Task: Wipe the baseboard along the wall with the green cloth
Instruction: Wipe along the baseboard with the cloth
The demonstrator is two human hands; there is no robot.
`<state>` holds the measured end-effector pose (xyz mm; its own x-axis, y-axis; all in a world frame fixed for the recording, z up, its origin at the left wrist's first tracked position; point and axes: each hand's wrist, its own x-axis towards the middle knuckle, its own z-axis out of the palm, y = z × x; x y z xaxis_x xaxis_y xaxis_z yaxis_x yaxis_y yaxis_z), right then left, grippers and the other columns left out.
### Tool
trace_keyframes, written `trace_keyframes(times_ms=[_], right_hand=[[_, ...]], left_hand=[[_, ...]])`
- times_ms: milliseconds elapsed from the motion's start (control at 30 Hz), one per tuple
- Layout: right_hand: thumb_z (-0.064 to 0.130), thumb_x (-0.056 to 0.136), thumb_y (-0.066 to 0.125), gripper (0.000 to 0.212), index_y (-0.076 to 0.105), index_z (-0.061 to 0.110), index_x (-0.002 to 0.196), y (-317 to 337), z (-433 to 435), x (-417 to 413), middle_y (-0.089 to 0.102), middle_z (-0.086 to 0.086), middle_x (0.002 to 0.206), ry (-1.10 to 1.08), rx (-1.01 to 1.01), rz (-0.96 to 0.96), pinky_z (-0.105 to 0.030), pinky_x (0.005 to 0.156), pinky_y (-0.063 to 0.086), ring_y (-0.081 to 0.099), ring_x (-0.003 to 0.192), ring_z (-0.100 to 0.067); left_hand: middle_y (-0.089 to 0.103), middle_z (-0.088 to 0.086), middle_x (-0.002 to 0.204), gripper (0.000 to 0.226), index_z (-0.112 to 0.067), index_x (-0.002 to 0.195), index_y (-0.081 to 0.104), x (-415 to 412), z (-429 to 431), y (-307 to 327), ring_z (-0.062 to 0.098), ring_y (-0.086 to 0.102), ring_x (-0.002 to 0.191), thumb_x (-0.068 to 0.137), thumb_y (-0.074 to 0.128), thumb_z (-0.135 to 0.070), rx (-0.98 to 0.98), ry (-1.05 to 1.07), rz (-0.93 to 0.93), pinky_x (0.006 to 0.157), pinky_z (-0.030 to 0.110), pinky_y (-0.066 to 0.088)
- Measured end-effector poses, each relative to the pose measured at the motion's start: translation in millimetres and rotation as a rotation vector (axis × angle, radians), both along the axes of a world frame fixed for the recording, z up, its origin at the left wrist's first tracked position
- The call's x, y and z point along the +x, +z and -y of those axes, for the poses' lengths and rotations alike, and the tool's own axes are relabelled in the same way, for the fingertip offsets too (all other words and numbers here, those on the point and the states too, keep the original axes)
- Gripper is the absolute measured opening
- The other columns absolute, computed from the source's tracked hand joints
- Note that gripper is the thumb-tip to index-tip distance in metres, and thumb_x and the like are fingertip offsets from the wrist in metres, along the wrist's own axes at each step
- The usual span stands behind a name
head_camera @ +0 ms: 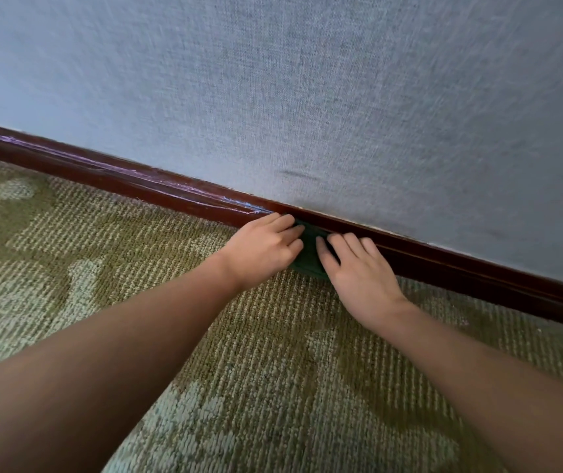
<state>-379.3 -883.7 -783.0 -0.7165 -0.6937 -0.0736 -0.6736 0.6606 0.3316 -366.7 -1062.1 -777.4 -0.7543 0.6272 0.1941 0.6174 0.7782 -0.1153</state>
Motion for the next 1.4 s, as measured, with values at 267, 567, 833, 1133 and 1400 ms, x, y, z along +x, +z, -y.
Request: trace_keyframes(times_ms=[267, 567, 833, 1133, 1400], right_hand=[[0.003, 0.087, 0.041, 0.058, 0.023, 0.0, 0.142, -4.5, 8.6, 2.0, 0.04, -0.014, 0.128, 0.063, 0.006, 0.057, -0.036, 0.094, 0.032, 0.038, 0.114, -0.029], [0.011, 0.064, 0.073, 0.058, 0.059, 0.003, 0.12, 5.4, -6.1, -4.0, 0.064, -0.006, 0.107, 0.126, -0.124, -0.12, -0.031, 0.076, 0.047, 0.059, 0.09, -0.022], [0.017, 0.072, 0.057, 0.047, 0.062, 0.01, 0.118, 9.9, 11.8, -10.0, 0.065, 0.001, 0.105, 0.157, -0.104, -0.239, -0.026, 0.078, 0.046, 0.059, 0.093, -0.016], [0.025, 0.075, 0.062, 0.058, 0.051, 0.012, 0.13, 5.7, 17.6, -11.3, 0.058, 0.005, 0.118, 0.076, 0.048, -0.189, -0.026, 0.083, 0.043, 0.055, 0.1, -0.016], [0.01, 0.089, 0.044, 0.055, 0.026, 0.005, 0.141, 11.6, 28.7, -14.9, 0.036, -0.005, 0.132, 0.05, 0.027, -0.003, -0.035, 0.096, 0.027, 0.033, 0.115, -0.027]], left_hand=[[0.072, 0.011, 0.083, 0.019, -0.004, 0.07, 0.071, 5.4, 7.9, -4.0, 0.024, 0.066, 0.078, 0.054, 0.082, -0.007, -0.044, 0.025, 0.036, 0.067, 0.028, 0.055], [0.071, 0.017, 0.09, 0.022, 0.0, 0.073, 0.069, 1.6, 5.1, 3.7, 0.027, 0.066, 0.082, 0.055, 0.082, -0.004, -0.04, 0.006, -0.014, 0.071, 0.03, 0.054], [0.071, 0.018, 0.091, 0.021, 0.001, 0.072, 0.068, 1.0, 19.1, 12.9, 0.028, 0.066, 0.081, 0.056, 0.082, -0.001, -0.059, 0.043, -0.044, 0.073, 0.032, 0.054], [0.071, 0.017, 0.09, 0.022, 0.001, 0.071, 0.069, -1.1, 24.2, 9.9, 0.029, 0.066, 0.08, 0.055, 0.083, -0.001, -0.044, 0.047, -0.024, 0.071, 0.033, 0.054], [0.072, 0.014, 0.082, 0.018, 0.002, 0.075, 0.069, -2.9, 24.0, 5.4, 0.028, 0.062, 0.076, 0.06, 0.077, 0.006, 0.023, 0.157, 0.021, 0.07, 0.032, 0.052]])
